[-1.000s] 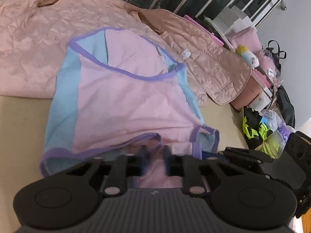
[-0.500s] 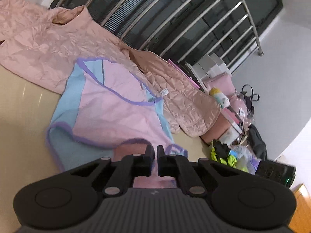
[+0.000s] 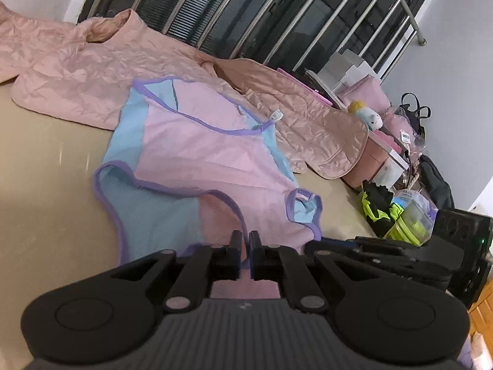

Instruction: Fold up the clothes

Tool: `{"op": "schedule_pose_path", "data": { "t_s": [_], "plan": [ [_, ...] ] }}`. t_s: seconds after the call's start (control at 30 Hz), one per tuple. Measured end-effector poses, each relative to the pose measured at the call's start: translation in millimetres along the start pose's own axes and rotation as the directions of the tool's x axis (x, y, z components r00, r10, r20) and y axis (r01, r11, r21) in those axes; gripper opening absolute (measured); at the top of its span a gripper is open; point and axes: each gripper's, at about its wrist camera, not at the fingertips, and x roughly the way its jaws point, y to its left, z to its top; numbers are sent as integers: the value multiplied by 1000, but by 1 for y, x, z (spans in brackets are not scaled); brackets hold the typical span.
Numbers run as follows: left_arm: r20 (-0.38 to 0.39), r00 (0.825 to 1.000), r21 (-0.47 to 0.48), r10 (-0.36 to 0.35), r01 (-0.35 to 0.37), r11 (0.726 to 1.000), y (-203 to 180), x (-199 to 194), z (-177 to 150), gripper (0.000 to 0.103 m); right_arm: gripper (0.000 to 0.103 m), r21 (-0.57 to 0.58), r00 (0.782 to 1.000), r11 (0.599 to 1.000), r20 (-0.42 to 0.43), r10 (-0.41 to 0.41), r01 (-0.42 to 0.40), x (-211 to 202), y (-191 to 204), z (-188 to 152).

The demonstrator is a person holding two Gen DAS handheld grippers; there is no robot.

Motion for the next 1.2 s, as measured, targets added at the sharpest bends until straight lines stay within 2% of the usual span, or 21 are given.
{"op": "schedule_pose_path", "data": {
  "t_s": [0.03,0.1,0.17,0.2,0.23,0.27,0.3,0.33,0.37,0.4,0.43,0.47,0.63,0.77,0.87,0.97,1.03,1.1,1.2],
  "plan": [
    [5,1000,-11,-4,4,1000,0,-2,1,30,18,9,1000,1000,5,-4,4,-2,-2,0],
    [29,999,-21,-20,21,1000,-2,-6,7,48,25,26,1000,1000,13,-17,17,-5,-4,1],
    [30,1000,-18,-4,4,1000,-8,-2,15,48,33,38,1000,999,16,-24,24,-6,-5,3],
    [19,1000,-19,11,-10,1000,-11,2,18,48,40,41,999,999,27,-20,19,-7,-5,4],
    [5,1000,-18,23,-23,1000,-14,8,20,48,52,42,999,999,42,-13,11,-8,-4,4],
    [-11,999,-16,39,-40,999,-16,14,20,47,58,43,998,999,57,-5,3,-9,-3,4],
    [-37,997,-14,66,-67,998,-18,21,20,39,64,50,998,999,62,-8,5,-9,-2,5],
    [-66,993,-14,94,-95,995,-19,28,19,12,63,57,998,998,66,-10,6,-9,-1,5],
    [-81,991,-23,107,-109,994,-19,32,18,1,61,71,998,997,52,-23,19,-6,-1,6],
    [-80,991,-42,105,-109,993,-17,33,16,1,44,83,999,996,37,-37,34,-3,0,7],
    [-76,992,-59,102,-107,993,-16,33,14,1,12,91,999,995,23,-49,47,1,0,8],
    [-58,994,-65,97,-101,993,-16,30,12,1,7,100,999,994,12,-53,52,4,-1,7],
    [-2,994,-49,106,-106,993,-23,8,-1,1,8,92,998,994,-8,-56,57,9,3,2],
    [-28,987,-26,156,-157,987,-27,11,-15,2,8,63,998,996,-23,-65,66,5,6,-2],
    [-17,987,-26,160,-160,987,-26,11,-19,3,8,24,995,996,-40,-87,88,4,12,-5],
    [-7,987,-6,161,-161,987,-26,3,-18,14,16,-7,992,992,-13,-129,128,-6,20,-5],
    [18,982,20,187,-188,982,-26,-8,-18,37,31,-14,987,987,27,-159,159,-20,21,-5],
    [46,974,37,220,-222,974,-25,-18,-19,39,36,23,975,977,55,-215,214,-32,10,-4],
    [65,962,27,265,-268,963,-19,-29,-20,39,35,86,953,952,47,-300,295,-37,-11,-3]
  ]
}}
